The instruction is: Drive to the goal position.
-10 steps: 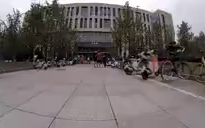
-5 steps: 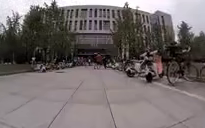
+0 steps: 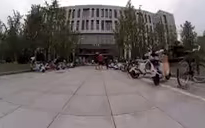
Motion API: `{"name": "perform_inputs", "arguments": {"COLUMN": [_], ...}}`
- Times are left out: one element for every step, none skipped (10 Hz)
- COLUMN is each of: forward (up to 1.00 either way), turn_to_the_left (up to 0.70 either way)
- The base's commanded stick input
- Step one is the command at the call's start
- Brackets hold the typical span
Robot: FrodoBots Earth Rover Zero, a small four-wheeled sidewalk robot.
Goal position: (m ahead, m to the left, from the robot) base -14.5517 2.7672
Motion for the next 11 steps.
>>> {"name": "perform_inputs", "arguments": {"forward": [0.70, 0.70, 0.70, 0.70, 0.70, 0.70, 0.70, 0.70, 0.70, 0.70, 0.70], "turn_to_the_left": [0.12, 0.12, 0.12, 0.12, 0.04, 0.00, 0.00, 0.00, 0.00, 0.00, 0.00]}}
